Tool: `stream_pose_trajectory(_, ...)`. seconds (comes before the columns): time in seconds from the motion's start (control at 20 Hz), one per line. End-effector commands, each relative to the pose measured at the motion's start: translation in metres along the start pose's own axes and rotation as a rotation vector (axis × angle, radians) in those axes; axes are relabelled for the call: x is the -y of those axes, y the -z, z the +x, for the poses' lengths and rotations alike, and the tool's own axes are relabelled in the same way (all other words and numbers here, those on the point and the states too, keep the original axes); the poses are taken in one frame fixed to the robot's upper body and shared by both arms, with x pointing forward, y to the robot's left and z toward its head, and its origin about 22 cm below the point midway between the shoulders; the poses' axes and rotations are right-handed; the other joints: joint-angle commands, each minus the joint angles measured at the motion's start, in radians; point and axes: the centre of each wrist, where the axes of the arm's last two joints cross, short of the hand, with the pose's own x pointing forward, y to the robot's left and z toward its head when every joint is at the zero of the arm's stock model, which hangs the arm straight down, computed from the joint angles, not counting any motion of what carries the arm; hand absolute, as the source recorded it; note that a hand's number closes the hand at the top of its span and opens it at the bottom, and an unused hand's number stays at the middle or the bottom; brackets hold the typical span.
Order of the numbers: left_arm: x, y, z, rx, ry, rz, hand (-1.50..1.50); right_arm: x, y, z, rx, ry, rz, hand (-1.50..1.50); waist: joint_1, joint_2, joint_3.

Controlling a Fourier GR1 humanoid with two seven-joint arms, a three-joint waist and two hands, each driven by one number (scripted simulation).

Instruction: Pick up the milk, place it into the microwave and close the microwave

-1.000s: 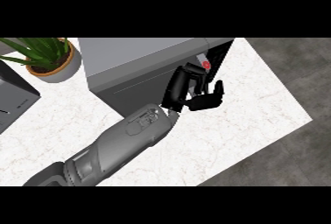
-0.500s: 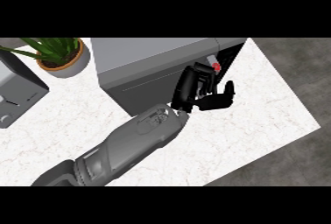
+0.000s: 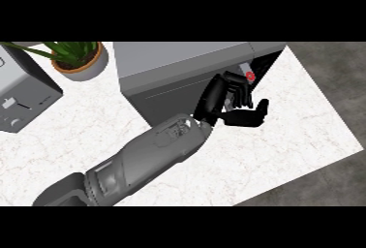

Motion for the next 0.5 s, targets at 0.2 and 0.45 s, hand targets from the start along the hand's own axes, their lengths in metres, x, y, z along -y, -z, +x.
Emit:
stream_pose_trajectory(0.2,-0.091,0.005,-0.036,-0.14,0.091,0.303,-1.5,0.005,-0.008,0.009,-0.009,-0.013,-0.045,-1.5,0.076,0.007,-0.004)
stream_pose_trajectory(0.45,-0.09,0.002,-0.041,-0.146,0.077,0.288,-1.5,0.003,-0.009,0.018,0.004,-0.018,-0.036,-1.5,0.087,-0.003,-0.004)
